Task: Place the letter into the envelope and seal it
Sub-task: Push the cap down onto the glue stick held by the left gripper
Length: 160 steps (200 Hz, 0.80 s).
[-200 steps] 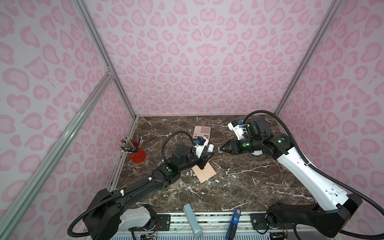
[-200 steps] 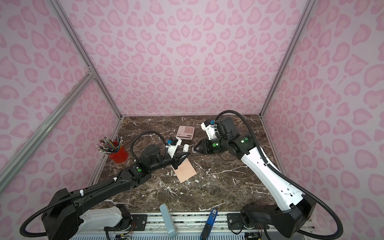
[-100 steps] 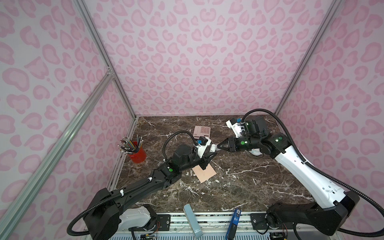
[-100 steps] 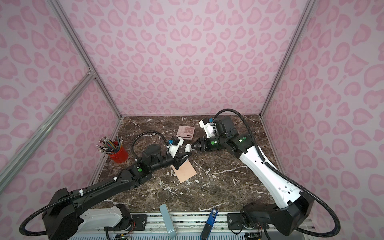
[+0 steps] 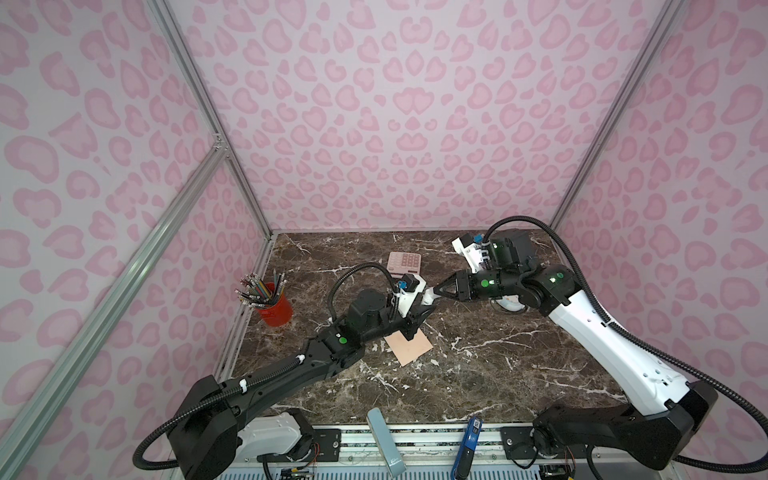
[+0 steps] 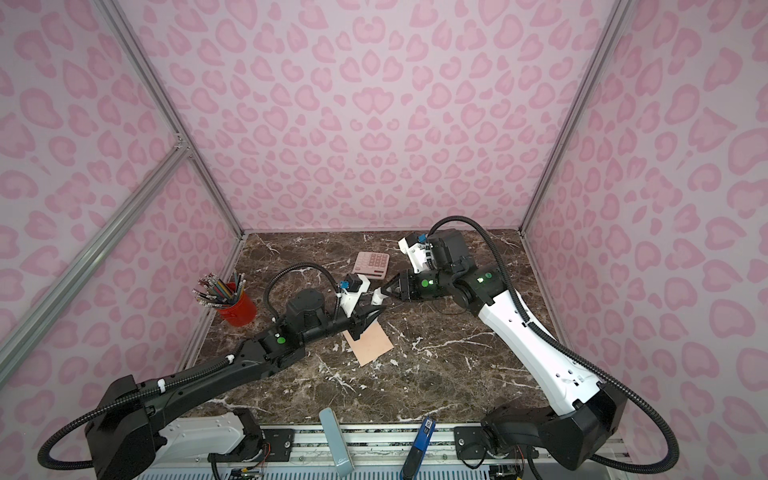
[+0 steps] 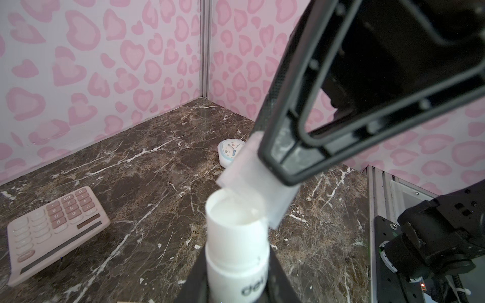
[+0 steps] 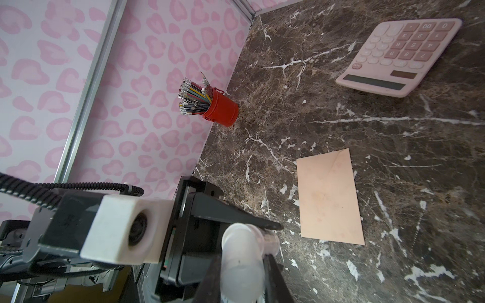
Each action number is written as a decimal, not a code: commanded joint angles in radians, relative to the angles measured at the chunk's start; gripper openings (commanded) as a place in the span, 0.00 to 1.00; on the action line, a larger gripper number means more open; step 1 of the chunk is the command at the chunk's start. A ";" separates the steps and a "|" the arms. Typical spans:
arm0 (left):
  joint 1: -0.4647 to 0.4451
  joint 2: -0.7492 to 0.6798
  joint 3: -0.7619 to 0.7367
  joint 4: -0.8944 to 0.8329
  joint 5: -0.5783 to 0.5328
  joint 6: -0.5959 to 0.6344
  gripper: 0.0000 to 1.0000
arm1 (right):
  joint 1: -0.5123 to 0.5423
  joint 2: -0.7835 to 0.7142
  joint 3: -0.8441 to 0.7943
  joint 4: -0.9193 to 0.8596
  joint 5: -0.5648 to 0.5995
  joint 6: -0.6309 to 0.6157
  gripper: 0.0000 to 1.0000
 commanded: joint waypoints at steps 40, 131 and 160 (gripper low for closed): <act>-0.007 -0.016 0.033 -0.022 0.017 0.120 0.04 | 0.001 0.011 0.008 0.006 -0.020 0.004 0.21; -0.014 -0.021 0.041 -0.033 0.012 0.145 0.04 | 0.022 0.031 0.016 0.009 -0.015 0.011 0.21; -0.016 -0.023 0.041 -0.037 0.009 0.153 0.04 | 0.027 0.043 0.027 -0.013 0.000 0.003 0.20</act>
